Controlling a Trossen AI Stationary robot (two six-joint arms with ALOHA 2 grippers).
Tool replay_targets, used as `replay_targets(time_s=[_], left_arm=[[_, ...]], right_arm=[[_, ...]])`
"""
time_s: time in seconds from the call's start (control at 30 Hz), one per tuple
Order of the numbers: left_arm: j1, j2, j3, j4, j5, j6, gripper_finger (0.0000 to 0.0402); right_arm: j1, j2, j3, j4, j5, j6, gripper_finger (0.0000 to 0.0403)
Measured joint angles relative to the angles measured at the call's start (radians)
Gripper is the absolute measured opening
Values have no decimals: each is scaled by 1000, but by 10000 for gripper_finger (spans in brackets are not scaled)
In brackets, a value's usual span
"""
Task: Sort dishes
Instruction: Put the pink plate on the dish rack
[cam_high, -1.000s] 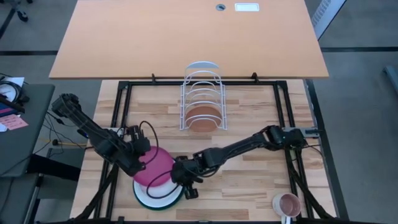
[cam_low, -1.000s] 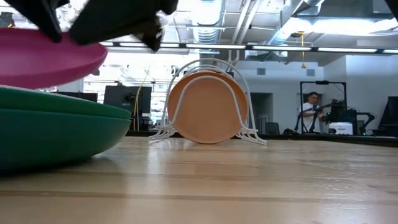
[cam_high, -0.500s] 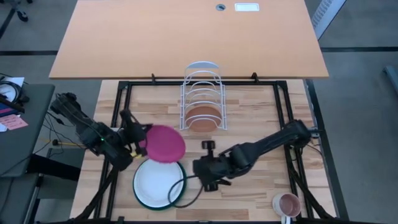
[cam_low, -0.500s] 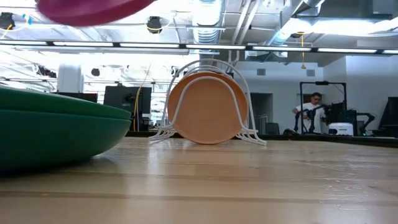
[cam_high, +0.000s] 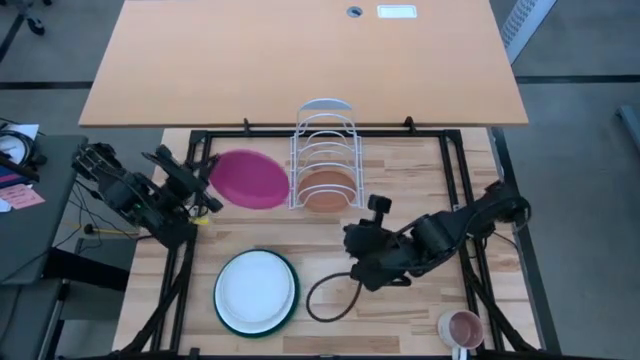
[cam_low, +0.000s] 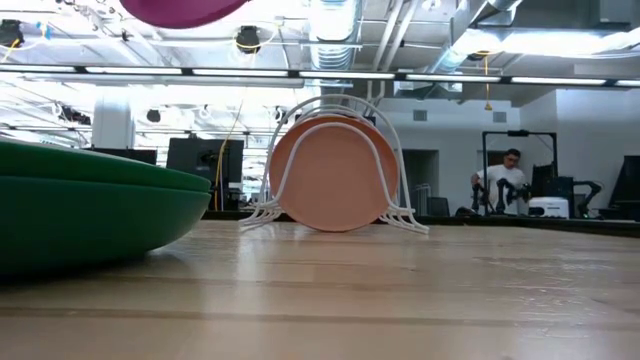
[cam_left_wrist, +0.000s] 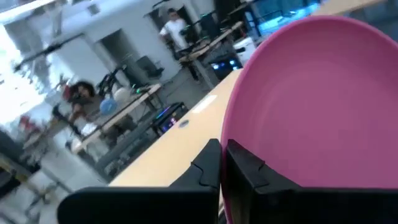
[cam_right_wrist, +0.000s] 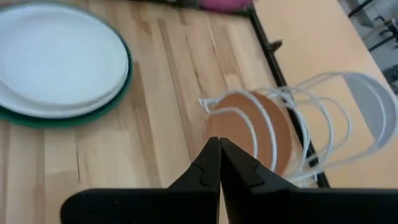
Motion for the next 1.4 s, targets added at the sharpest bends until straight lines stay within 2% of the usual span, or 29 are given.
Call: replay_targets(time_s=[0.2,0.33,0.4,0.47,0.57,0.67,0.73,0.93,1.1,1.2,1.3,1.4], left_arm=[[130,-47,0,56,-7,20,0],[125,-57,0,83,-1,19,0],[106,-54,0,135,36,63,0],[86,-40,-4,217,140,130,0],[70,-10,-27,433,290,307,0],[68,9,-50,666,564,483,0],[74,32,-63,822,683,586,0],[136,94,-79,1186,695,905,0],[220,102,-78,1443,791,1079,0],[271,81,-78,1504,793,1160,0],[330,34,-78,1521,803,1170,0],[390,-35,-78,1492,872,1141,0]], right_arm=[[-12,26,0,-10,2,2,8],[-26,35,0,-32,0,3,8],[-32,40,0,-31,0,3,8],[-37,42,0,-37,-1,3,8],[-31,44,0,-42,-5,4,8],[-20,43,0,-50,-5,6,8],[-4,43,0,-77,-8,22,8],[67,35,0,-272,-10,237,8],[128,23,1,-227,-6,227,8],[146,20,2,-239,-3,230,8],[153,22,2,-241,0,231,8],[147,22,2,-242,2,231,8]])
